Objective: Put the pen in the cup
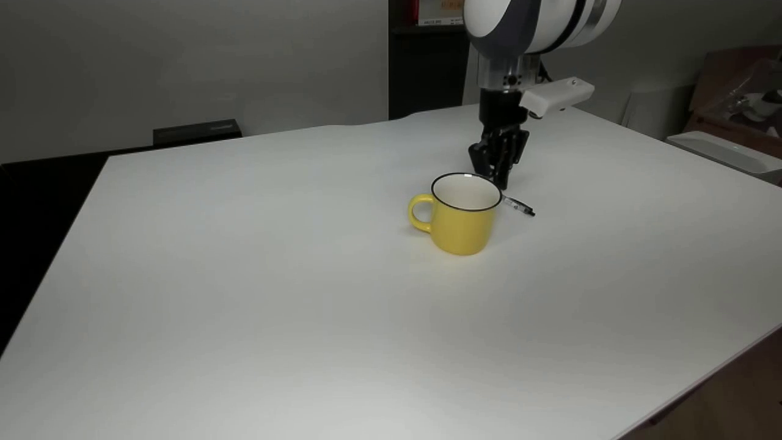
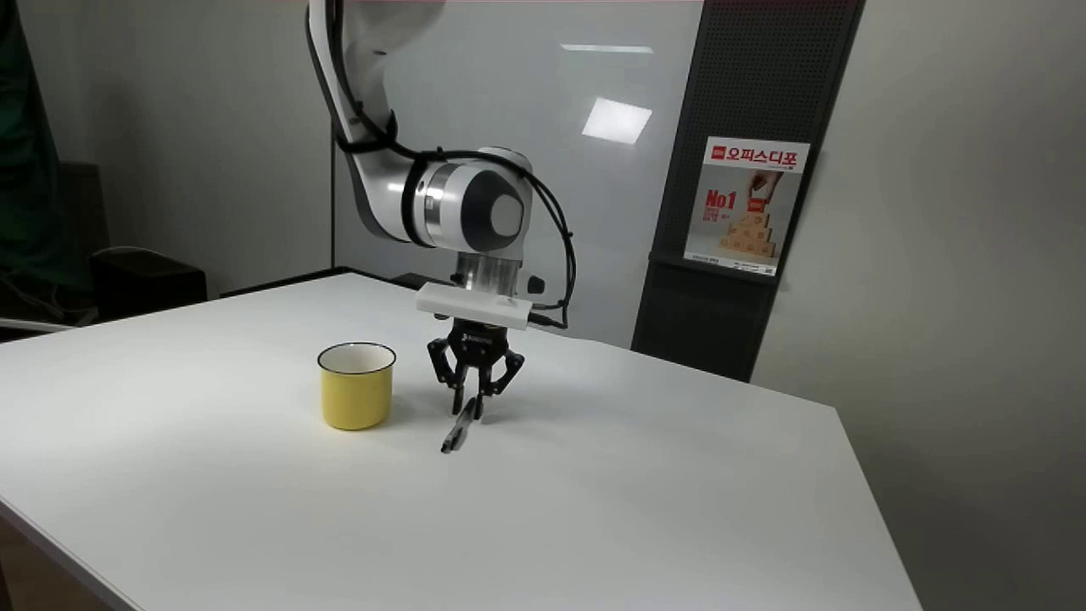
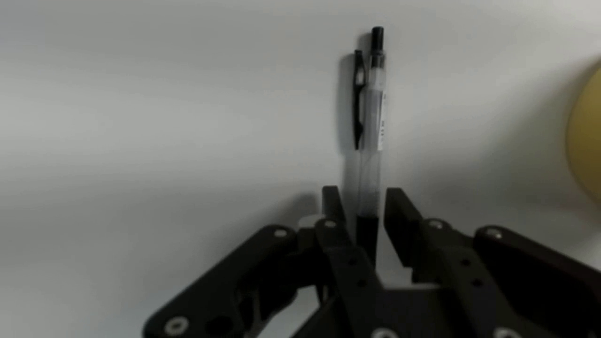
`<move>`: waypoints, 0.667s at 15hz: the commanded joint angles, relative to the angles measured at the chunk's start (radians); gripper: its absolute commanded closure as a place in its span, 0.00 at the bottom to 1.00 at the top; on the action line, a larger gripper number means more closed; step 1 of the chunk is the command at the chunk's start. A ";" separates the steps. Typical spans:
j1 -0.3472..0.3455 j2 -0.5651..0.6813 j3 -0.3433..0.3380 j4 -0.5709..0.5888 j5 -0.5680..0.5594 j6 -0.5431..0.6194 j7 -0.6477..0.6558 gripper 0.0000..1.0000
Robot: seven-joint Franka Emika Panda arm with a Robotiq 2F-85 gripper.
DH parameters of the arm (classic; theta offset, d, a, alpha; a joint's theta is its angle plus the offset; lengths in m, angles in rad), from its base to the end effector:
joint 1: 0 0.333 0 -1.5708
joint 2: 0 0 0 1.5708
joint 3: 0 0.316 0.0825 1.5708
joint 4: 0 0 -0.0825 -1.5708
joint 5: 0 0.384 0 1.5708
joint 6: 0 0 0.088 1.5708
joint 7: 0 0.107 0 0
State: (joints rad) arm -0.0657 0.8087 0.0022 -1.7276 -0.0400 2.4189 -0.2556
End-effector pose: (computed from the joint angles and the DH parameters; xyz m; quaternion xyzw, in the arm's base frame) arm 0.6454 -0.0413 0.1061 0.9920 0.1111 -0.0597 0.0020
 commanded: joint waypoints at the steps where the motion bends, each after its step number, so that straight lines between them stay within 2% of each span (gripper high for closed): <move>1: 0.004 0.017 -0.005 0.043 -0.014 -0.046 0.034 0.98; 7: 0.001 0.018 0.000 0.061 -0.009 -0.087 0.027 1.00; 10: 0.000 0.023 0.000 0.062 -0.013 -0.062 0.021 1.00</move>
State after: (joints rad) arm -0.0655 0.8094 0.0020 -1.7029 -0.0402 2.3612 -0.2556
